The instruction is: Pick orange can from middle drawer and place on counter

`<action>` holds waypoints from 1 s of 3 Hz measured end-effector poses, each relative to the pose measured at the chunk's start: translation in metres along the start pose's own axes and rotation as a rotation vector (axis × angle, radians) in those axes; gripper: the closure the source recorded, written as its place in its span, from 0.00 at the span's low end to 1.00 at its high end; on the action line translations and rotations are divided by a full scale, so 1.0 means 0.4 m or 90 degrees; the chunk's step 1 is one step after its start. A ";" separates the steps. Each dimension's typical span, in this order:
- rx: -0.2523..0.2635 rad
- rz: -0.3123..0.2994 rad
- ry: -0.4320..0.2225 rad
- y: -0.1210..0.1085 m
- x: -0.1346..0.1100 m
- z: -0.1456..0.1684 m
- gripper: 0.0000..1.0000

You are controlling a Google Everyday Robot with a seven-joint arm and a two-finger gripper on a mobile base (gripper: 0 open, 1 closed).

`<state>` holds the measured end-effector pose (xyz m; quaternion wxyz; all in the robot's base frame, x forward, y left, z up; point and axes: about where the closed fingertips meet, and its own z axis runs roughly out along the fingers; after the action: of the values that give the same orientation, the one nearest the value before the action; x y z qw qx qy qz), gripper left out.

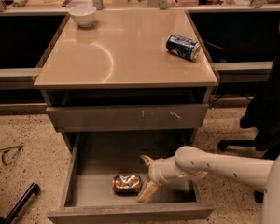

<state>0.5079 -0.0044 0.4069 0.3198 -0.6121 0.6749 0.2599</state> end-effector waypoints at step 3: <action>-0.050 -0.027 0.001 0.017 -0.040 0.186 0.00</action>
Offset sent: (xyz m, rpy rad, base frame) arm 0.0097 0.0660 -0.0511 0.0169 0.0223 0.0698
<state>0.5105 0.0620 0.3694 0.3005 -0.6384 0.6512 0.2793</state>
